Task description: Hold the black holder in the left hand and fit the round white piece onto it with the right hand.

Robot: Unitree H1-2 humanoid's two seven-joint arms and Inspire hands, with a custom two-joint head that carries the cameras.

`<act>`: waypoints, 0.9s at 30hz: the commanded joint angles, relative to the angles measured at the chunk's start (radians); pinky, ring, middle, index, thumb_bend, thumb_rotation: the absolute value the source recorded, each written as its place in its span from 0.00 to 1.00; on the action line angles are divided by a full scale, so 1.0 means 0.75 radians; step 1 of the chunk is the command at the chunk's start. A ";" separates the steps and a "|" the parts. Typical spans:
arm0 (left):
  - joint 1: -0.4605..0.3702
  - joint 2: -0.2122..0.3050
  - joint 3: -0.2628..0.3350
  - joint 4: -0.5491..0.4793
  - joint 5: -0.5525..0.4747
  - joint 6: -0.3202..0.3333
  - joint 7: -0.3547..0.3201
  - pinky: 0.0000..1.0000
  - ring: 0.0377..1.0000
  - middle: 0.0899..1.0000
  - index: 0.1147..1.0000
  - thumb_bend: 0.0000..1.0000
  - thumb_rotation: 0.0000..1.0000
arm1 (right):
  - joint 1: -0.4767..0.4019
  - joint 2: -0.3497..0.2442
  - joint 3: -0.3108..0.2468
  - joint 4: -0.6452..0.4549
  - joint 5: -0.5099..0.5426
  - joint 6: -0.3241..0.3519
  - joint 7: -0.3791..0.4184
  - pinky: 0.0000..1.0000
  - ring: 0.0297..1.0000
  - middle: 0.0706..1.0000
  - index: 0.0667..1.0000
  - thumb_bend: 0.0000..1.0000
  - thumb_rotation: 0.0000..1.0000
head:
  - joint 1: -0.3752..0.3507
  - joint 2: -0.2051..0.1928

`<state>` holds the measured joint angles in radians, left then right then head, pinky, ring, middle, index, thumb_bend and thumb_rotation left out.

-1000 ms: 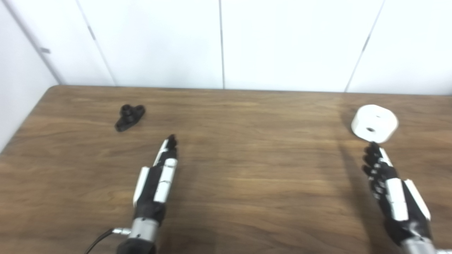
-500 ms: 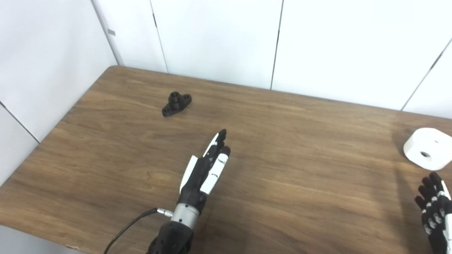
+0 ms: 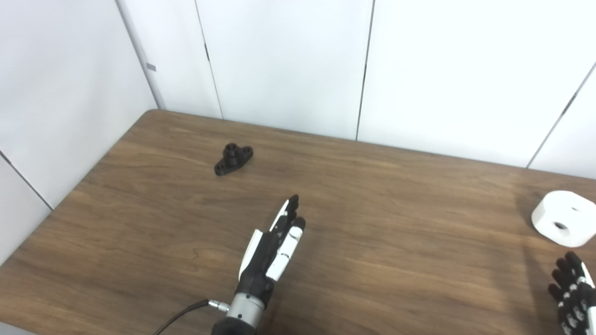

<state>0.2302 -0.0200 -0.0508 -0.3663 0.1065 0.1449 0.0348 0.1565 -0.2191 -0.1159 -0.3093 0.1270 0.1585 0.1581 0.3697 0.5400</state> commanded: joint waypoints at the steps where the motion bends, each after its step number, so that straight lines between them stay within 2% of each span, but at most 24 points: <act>1: 0.107 0.010 -0.003 -0.082 0.021 -0.017 -0.001 0.99 1.00 1.00 1.00 0.49 0.73 | -0.011 -0.011 -0.011 -0.016 0.007 -0.056 -0.002 1.00 1.00 1.00 1.00 0.65 1.00 | -0.002 0.001; 2: 0.107 0.019 -0.004 -0.123 0.063 0.024 0.000 0.98 1.00 1.00 1.00 0.49 0.71 | -0.009 -0.013 -0.012 -0.015 0.008 -0.063 -0.001 1.00 1.00 1.00 1.00 0.64 1.00 | -0.004 0.001; 4: 0.104 0.027 0.005 -0.196 0.110 0.103 0.000 0.96 0.98 0.98 0.99 0.52 0.56 | -0.004 -0.016 -0.012 -0.012 0.006 -0.078 0.003 1.00 1.00 1.00 1.00 0.63 1.00 | -0.005 0.000; 6: 0.082 0.046 0.030 -0.268 0.153 0.178 -0.004 0.96 0.96 0.97 0.99 0.56 0.47 | 0.001 -0.021 -0.008 -0.012 -0.007 -0.078 0.002 1.00 1.00 1.00 1.00 0.63 1.00 | -0.005 -0.001; 10: -0.026 0.100 0.102 -0.347 0.311 0.282 -0.003 0.89 0.89 0.91 0.94 0.66 0.38 | 0.006 -0.020 -0.004 -0.005 -0.009 -0.073 0.003 1.00 1.00 0.99 1.00 0.64 1.00 | -0.002 -0.004; 14: -0.138 0.143 0.180 -0.390 0.320 0.402 -0.045 0.86 0.90 0.91 0.95 0.68 0.27 | 0.010 -0.015 0.000 0.001 -0.013 -0.081 0.002 1.00 1.00 0.99 1.00 0.64 1.00 | -0.005 -0.009; 17: -0.201 0.165 0.236 -0.377 0.312 0.430 -0.054 0.85 0.90 0.92 0.94 0.72 0.26 | 0.012 -0.012 0.004 0.003 -0.015 -0.083 0.003 1.00 1.00 0.99 1.00 0.64 1.00 | -0.005 -0.013; 20: -0.252 0.194 0.281 -0.348 0.367 0.432 -0.077 0.84 0.89 0.92 0.94 0.72 0.26 | 0.012 -0.006 0.006 0.003 -0.012 -0.079 0.001 1.00 1.00 0.99 1.00 0.64 1.00 | -0.008 -0.014; 24: -0.300 0.277 0.284 -0.298 0.508 0.432 -0.088 0.83 0.90 0.91 0.94 0.75 0.30 | 0.014 -0.003 0.008 0.010 -0.006 -0.090 0.004 1.00 1.00 0.99 1.00 0.63 1.00 | -0.011 -0.013; 27: -0.334 0.328 0.291 -0.254 0.551 0.426 -0.079 0.85 0.91 0.91 0.92 0.77 0.29 | 0.015 -0.006 0.010 0.014 -0.014 -0.099 0.002 1.00 1.00 0.99 1.00 0.63 1.00 | -0.012 -0.014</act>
<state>0.0077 0.1987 0.1593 -0.5485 0.4895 0.4745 -0.0393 0.1759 -0.2195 -0.1075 -0.2921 0.1119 0.1127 0.1585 0.3605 0.5277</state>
